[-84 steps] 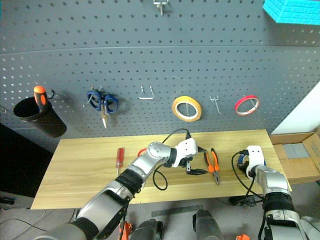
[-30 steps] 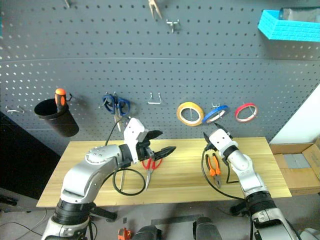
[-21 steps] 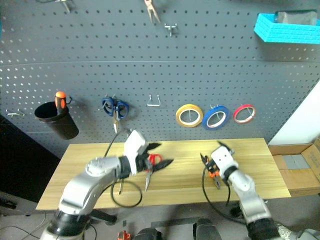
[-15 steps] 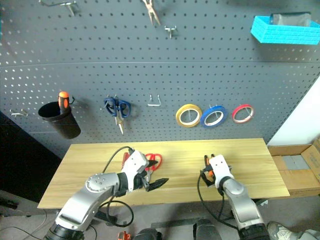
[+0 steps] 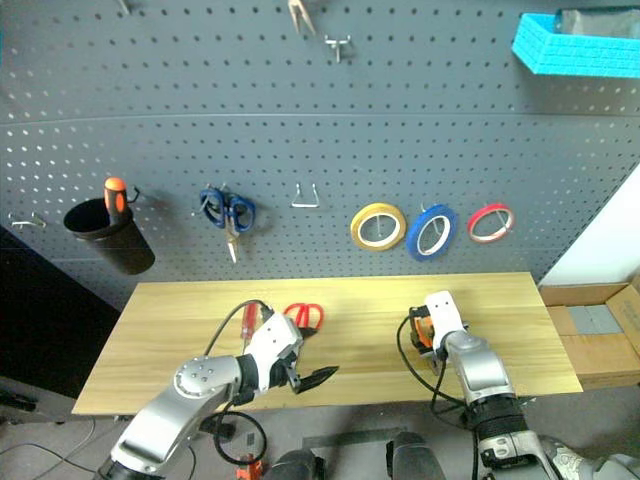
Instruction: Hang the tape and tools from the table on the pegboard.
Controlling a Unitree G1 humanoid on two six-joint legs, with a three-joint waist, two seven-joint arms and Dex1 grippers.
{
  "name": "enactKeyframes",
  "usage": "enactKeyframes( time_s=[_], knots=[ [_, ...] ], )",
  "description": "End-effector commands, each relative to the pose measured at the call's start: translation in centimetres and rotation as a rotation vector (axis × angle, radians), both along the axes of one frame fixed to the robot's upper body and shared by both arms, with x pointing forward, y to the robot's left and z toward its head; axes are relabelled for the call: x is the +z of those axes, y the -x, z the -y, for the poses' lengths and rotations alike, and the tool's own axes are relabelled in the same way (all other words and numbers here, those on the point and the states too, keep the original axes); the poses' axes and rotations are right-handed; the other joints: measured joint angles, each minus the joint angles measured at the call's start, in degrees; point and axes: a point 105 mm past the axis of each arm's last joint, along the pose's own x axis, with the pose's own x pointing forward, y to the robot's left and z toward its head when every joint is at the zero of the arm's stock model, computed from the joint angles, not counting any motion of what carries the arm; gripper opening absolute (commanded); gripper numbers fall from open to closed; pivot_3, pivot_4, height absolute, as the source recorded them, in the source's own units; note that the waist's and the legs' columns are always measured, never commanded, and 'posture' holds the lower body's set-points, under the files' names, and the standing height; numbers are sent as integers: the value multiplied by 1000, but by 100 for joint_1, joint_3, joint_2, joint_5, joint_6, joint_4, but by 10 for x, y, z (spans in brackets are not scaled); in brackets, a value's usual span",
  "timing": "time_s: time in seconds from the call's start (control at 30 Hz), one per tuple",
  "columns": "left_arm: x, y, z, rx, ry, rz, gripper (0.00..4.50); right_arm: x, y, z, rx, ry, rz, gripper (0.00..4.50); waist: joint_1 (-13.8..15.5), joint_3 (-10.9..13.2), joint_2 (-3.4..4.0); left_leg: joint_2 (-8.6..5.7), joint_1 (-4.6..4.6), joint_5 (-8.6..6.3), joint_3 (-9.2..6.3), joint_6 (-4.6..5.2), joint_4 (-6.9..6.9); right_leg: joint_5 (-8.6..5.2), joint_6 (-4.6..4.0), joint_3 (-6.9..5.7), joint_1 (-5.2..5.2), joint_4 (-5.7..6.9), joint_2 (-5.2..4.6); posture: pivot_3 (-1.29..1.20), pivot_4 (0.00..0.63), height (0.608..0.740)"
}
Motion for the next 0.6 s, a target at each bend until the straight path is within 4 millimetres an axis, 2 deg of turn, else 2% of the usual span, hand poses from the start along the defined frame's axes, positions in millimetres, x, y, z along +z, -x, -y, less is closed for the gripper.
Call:
enactKeyframes(
  time_s=[0.03, 0.2, 0.33, 0.43, 0.57, 0.6],
  knots=[
    [14, 0, 1, 9, 19, 43, 4500, 5, -11, -8, -9, -40, 5, 4467, 8, 33, -2, 0, 1, 0, -1, 0, -1, -1, -1, -1, 0, 0, -1, 52, 202, 740],
    [18, -1, 3, 13, 29, 42, 4500, 7, -23, -18, -6, -72, -9, 4467, 19, 128, -6, -1, 0, 0, -2, 0, 0, -1, 0, -3, 0, 1, -1, 51, 213, 740],
    [17, -3, 1, 10, 17, 44, 4500, 9, -35, -14, -4, -58, -4, 4467, 19, 172, 0, -1, -3, 0, -3, 0, -1, -1, 0, -4, -2, -2, -2, 49, 218, 740],
    [18, -4, 1, 5, 16, 45, 4500, 13, -43, -7, -4, -40, 17, 3921, 18, 203, -2, 0, -5, 0, -4, 0, -6, -2, 0, -5, -3, -6, -4, 49, 217, 740],
    [19, -6, -1, 6, 15, 49, 4500, 16, -46, -5, 18, -29, 31, 2708, 21, 219, -6, 0, -5, 0, -3, -1, -27, -3, 2, -5, -6, -18, -9, 48, 213, 740],
    [20, -7, -1, 7, 15, 51, 4500, 17, -46, -5, 25, -26, 35, 2694, 23, 219, -6, 1, -5, 0, -4, -1, -32, -3, 2, -5, -6, -21, -9, 48, 213, 740]
  ],
)
